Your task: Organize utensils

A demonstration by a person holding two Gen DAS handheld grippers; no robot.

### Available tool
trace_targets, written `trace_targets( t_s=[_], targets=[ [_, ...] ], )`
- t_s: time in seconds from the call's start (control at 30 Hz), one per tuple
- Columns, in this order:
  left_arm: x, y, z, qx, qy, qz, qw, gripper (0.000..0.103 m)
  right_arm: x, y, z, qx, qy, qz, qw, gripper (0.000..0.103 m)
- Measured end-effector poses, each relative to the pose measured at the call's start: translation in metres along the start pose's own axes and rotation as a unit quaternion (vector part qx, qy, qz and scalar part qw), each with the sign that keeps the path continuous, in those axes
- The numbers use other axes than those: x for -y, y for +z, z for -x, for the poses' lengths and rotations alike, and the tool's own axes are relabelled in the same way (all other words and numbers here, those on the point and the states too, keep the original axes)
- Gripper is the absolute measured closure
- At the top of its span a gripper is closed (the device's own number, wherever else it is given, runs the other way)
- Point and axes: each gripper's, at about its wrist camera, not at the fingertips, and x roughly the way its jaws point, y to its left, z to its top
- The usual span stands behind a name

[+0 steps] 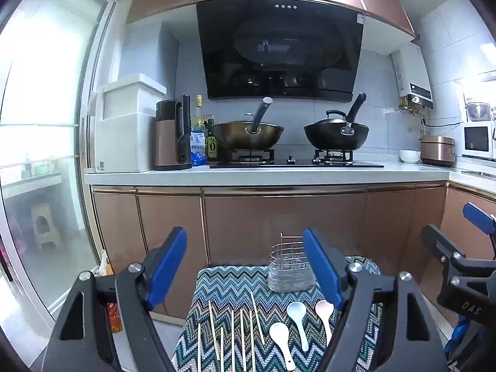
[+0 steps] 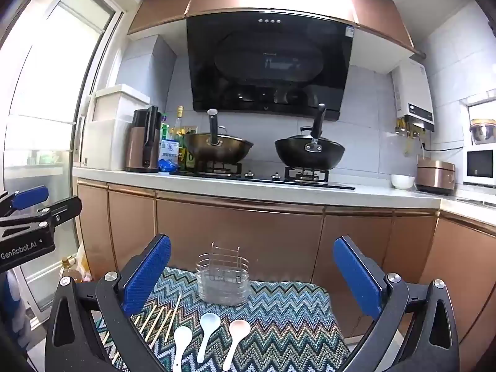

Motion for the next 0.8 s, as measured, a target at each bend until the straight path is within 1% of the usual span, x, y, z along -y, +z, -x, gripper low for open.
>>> trace_targets(
  t_s=[0.1,0.13,0.17,0.2,0.27,0.33,0.43,0.6,0.77,0.8],
  targets=[
    [-0.002,-0.002,-0.002,-0.008,0.0,0.0,1.0,0.027,-0.005,-0.001,-0.002,-0.008,0.005,0.0,1.0,0.0],
    [0.006,0.0,-0.002,-0.002,0.004,-0.016,0.9999,0.027,-0.005,-0.001,-0.004,-0.011,0.005,-0.001,1.0,0.0],
    [0.002,-0.002,-0.003,-0.002,0.001,-0.01,0.9999,0.027,0.003,0.001,-0.011,-0.018,0.002,-0.01,1.0,0.0],
    [0.002,-0.002,-0.004,-0.004,0.0,-0.01,0.9999,0.027,0.005,0.0,-0.005,-0.007,-0.006,-0.019,1.0,0.0],
    [0.004,0.001,-0.006,-0.009,-0.002,-0.012,0.9999,0.027,0.013,0.001,-0.002,-0.008,-0.009,-0.029,1.0,0.0],
    [0.007,-0.004,-0.007,-0.012,0.0,-0.009,0.9999,0.027,0.016,0.0,-0.009,-0.02,-0.013,-0.025,0.999,0.0],
    [0.007,-0.007,-0.008,-0.013,0.005,-0.008,0.9999,0.027,0.013,-0.004,-0.012,-0.023,-0.024,-0.019,0.999,0.0],
    [0.0,-0.008,-0.013,-0.011,0.013,0.007,0.9998,0.027,0.015,-0.002,-0.015,-0.022,-0.037,-0.021,0.999,0.0],
    [0.0,-0.005,-0.015,-0.012,0.017,0.005,0.9998,0.027,0.016,0.0,-0.018,-0.024,-0.044,-0.02,0.999,0.0],
    [-0.005,-0.003,-0.016,-0.012,0.018,0.006,0.9997,0.027,0.016,0.0,-0.018,-0.023,-0.045,-0.019,0.999,0.0]
  ],
)
